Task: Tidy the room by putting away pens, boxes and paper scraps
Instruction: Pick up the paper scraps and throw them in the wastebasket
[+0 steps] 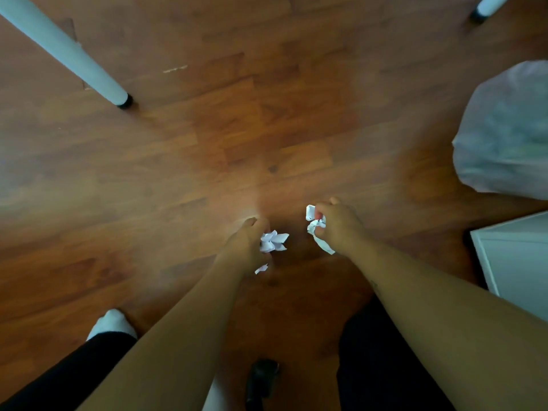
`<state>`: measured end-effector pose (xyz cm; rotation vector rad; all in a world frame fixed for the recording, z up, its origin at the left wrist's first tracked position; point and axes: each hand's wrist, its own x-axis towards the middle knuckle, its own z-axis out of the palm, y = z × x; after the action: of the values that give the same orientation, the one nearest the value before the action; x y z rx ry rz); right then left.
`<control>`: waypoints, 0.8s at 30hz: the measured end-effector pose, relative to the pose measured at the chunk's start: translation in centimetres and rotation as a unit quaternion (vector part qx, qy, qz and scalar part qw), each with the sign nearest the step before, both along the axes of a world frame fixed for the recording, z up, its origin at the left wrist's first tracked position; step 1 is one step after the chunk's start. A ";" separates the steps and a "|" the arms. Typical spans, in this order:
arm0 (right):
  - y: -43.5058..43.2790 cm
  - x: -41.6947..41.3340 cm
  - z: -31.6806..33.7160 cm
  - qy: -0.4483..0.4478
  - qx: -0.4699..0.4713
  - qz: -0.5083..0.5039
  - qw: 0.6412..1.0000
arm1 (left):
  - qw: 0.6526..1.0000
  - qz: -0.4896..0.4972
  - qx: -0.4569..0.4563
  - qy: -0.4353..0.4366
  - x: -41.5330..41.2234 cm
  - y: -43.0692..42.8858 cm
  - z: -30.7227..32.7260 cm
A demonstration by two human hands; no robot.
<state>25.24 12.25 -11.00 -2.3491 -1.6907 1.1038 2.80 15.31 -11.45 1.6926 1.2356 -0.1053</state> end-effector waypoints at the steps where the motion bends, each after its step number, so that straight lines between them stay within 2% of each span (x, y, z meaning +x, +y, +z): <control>1: 0.6 1.1 1.0 -0.015 -0.005 -0.010 1.000 | 0.999 0.022 -0.021 -0.012 0.5 0.6 0.5; 3: 1.9 4.3 3.8 -0.037 0.003 -0.054 0.998 | 0.998 0.044 -0.032 -0.035 2.5 2.5 2.2; 5: 2.7 7.7 7.4 -0.036 0.060 -0.114 0.991 | 0.997 0.036 -0.032 -0.057 5.6 4.8 4.5; 8: 2.9 12.4 12.5 -0.035 0.149 -0.231 0.961 | 0.994 0.000 -0.019 -0.104 11.8 7.4 9.6; 13: 1.2 16.2 18.6 0.006 0.284 -0.443 0.850 | 0.979 -0.034 0.008 -0.199 22.4 8.3 19.3; 18: 0.2 20.4 24.0 0.039 0.355 -0.591 0.723 | 0.971 -0.096 0.061 -0.210 32.3 8.3 26.0; 20: -0.4 22.6 24.5 0.017 0.364 -0.637 0.679 | 0.968 -0.103 0.076 -0.214 35.7 8.6 27.0; 24: -1.4 25.8 24.3 -0.022 0.332 -0.704 0.627 | 0.958 -0.123 0.103 -0.238 40.8 9.2 26.9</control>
<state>51.04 10.89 13.27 -2.0769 0.1761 0.0233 43.59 24.52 15.49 1.9028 0.6910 0.2779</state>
